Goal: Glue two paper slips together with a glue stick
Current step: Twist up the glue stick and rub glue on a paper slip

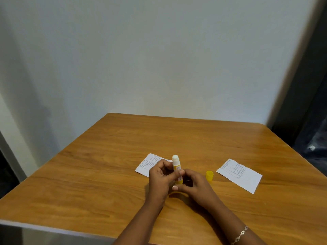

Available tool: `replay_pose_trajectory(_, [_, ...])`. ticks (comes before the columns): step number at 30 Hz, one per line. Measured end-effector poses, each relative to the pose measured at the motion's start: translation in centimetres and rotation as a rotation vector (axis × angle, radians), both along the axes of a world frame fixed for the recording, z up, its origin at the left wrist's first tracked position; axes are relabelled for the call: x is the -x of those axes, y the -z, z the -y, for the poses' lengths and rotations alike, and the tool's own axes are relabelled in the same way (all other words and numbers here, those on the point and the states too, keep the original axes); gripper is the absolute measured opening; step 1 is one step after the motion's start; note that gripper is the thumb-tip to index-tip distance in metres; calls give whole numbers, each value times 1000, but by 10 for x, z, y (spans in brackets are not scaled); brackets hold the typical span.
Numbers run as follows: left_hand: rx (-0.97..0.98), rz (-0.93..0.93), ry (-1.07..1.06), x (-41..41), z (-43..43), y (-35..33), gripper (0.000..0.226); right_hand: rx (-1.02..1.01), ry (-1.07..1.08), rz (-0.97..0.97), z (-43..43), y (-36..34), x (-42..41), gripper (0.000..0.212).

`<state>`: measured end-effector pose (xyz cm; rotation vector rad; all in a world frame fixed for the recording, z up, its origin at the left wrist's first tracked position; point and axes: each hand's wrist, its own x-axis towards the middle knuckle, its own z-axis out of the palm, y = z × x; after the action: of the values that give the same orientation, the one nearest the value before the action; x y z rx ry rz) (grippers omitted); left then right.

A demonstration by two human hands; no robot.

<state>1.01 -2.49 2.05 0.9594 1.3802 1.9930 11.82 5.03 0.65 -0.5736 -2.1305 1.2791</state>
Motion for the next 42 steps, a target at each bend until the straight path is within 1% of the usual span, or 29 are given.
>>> replay_pose_trajectory(3, [19, 21, -6, -1, 1, 0, 29, -68, 81, 20, 1, 3, 4, 29])
replay_pose_trajectory(5, [18, 30, 2, -1, 1, 0, 25, -69, 87, 12, -1, 5, 5, 28])
replay_pose_trajectory(8, [9, 32, 47, -1, 1, -1, 14, 23, -6, -37, -3, 4, 2, 23])
replay_pose_trajectory(11, [-8, 61, 70, -2, 0, -1, 16, 71, -66, -63, -3, 1, 0, 17])
replay_pose_trajectory(14, [-22, 56, 30, 0, -2, 2, 24, 35, -17, -40, -2, 3, 3, 31])
replay_pose_trajectory(17, [-4, 23, 13, 0, -2, 2, 23, 4, 78, -35, -1, 5, 6, 33])
replay_pose_trajectory(19, [3, 38, 13, -1, -1, 2, 23, -23, 100, -32, -1, 6, 6, 29])
replay_pose_trajectory(22, [-17, 49, 41, 0, -1, 4, 27, -41, 42, -38, -2, 6, 5, 19])
replay_pose_trajectory(25, [-19, 39, 66, 0, -1, 3, 20, 23, -46, -64, -3, 5, 2, 10])
replay_pose_trajectory(28, [-29, 61, 48, 0, -1, 2, 24, 37, -60, -79, -2, 4, 2, 6])
replay_pose_trajectory(29, [-28, 76, 37, 1, -1, 2, 22, 35, -59, -83, -1, 4, 3, 11])
replay_pose_trajectory(31, [-24, 96, 25, 1, -1, 2, 26, 15, -27, -76, 0, 4, 5, 31])
replay_pose_trajectory(33, [-24, 103, 30, 0, -1, 1, 29, -18, 7, -69, 0, 4, 6, 39])
replay_pose_trajectory(35, [-15, 90, 35, -2, -2, 1, 29, -23, 21, -78, 1, 4, 5, 37])
replay_pose_trajectory(39, [6, 58, 54, -2, -1, 2, 29, 4, 28, -124, 3, 5, 5, 23])
replay_pose_trajectory(42, [14, 72, 72, 0, -1, 3, 22, 59, 8, -161, 1, 5, 4, 23])
